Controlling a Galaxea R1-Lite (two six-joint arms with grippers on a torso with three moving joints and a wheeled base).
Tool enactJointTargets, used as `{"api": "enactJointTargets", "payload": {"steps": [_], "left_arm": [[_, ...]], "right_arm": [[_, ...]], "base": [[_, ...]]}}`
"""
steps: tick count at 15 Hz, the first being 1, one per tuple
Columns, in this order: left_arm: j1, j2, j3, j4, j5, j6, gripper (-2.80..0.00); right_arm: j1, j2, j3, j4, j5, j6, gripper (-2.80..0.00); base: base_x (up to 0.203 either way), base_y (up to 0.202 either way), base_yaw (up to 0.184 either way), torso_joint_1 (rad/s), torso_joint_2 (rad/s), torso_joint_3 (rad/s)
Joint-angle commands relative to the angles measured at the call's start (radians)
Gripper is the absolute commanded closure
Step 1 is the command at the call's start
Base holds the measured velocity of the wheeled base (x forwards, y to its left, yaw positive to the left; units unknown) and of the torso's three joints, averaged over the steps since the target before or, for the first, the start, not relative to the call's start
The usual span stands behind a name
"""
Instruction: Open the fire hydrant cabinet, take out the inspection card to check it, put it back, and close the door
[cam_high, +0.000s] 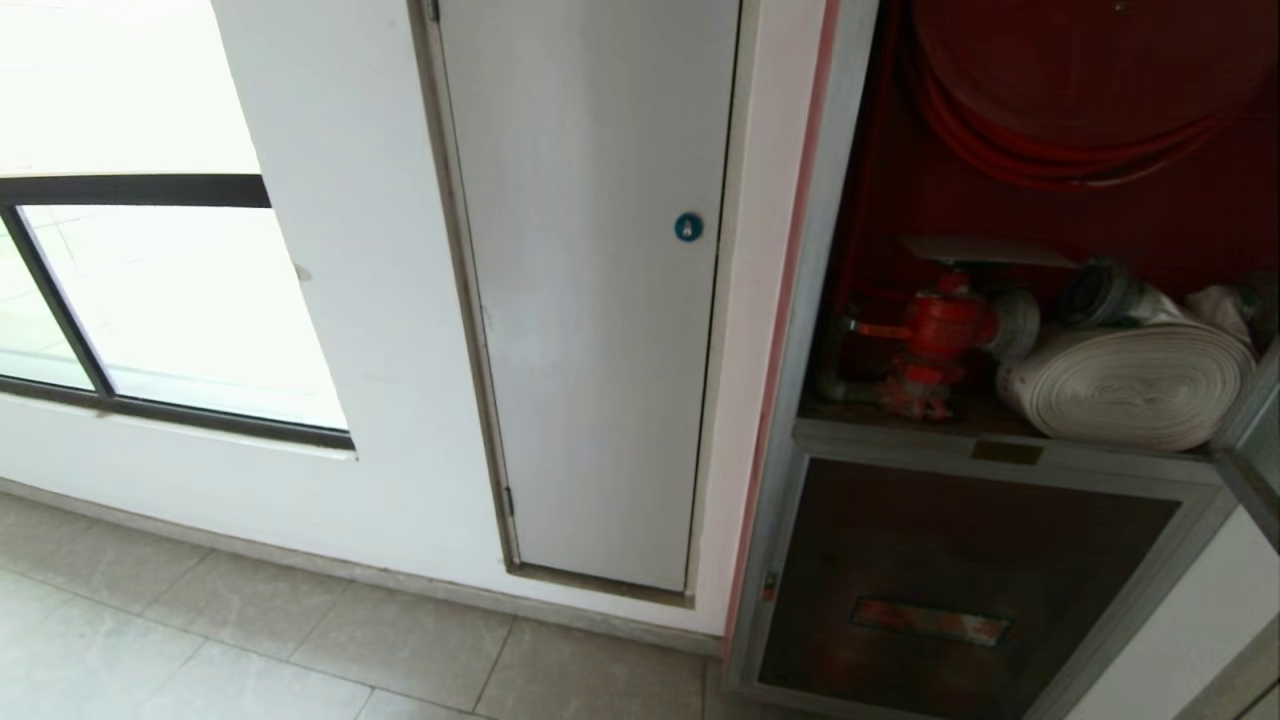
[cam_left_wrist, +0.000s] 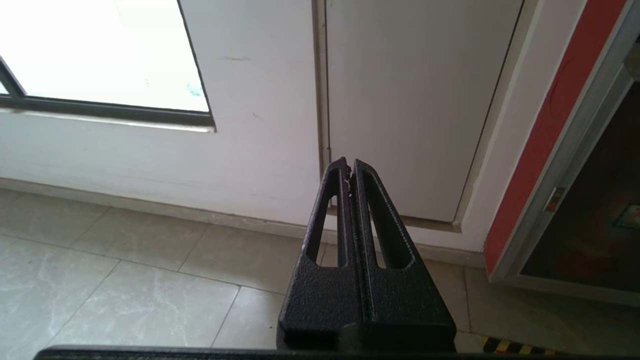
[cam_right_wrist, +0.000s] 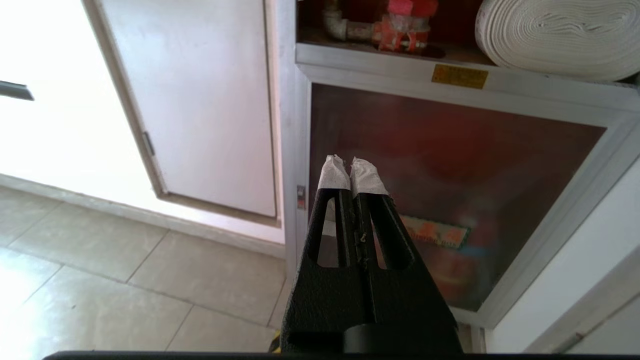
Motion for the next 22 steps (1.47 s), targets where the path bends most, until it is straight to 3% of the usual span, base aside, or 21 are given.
{"api": "enactJointTargets", "payload": {"steps": [1, 22], "left_arm": [[0.001, 0.001, 0.008, -0.001, 0.000, 0.000, 0.00], [0.001, 0.001, 0.008, -0.001, 0.000, 0.000, 0.00]], "right_arm": [[0.000, 0.000, 0.000, 0.000, 0.002, -0.001, 0.00], [0.000, 0.000, 0.000, -0.001, 0.002, -0.001, 0.00]], "base": [[0.203, 0.000, 0.000, 0.000, 0.00, 0.002], [0.197, 0.000, 0.000, 0.001, 0.00, 0.002]]}}
